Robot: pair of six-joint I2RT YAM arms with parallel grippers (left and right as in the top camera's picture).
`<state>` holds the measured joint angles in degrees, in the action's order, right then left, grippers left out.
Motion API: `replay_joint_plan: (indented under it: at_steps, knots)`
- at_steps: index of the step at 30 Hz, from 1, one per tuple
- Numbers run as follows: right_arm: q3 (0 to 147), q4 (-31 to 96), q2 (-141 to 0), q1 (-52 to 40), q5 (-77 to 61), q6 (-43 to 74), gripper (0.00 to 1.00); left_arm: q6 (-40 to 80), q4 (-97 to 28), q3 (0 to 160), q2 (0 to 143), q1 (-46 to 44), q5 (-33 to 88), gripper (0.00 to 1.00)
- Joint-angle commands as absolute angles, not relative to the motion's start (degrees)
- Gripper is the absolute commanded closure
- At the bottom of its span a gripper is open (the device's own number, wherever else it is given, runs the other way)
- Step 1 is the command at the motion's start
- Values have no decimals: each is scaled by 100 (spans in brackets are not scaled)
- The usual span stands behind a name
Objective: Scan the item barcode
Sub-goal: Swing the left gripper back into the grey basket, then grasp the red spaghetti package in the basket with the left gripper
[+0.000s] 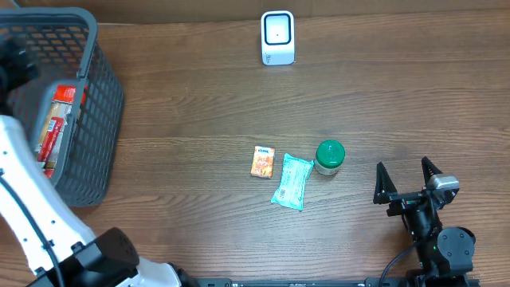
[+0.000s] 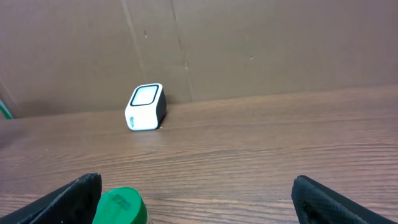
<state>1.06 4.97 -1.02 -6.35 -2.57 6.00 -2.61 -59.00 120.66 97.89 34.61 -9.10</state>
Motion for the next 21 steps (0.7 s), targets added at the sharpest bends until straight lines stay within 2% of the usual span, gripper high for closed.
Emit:
replay_joint_plan:
  at_steps: [1, 4, 7, 21]
  knots:
    - [45, 467, -104, -598, -220, 585, 0, -681, -5896, 12114, 9835, 3767, -886, 1]
    - [45, 467, -104, -598, -220, 585, 0, -1634, -5833, 12110, 10064, 3913, -473, 0]
    - [45, 467, -104, -598, -220, 585, 0, -1975, -5968, 12110, 10527, 4047, 104, 0]
    - [45, 467, -104, -598, -217, 585, 0, -3072, -6215, 12110, 12464, 4327, 261, 0]
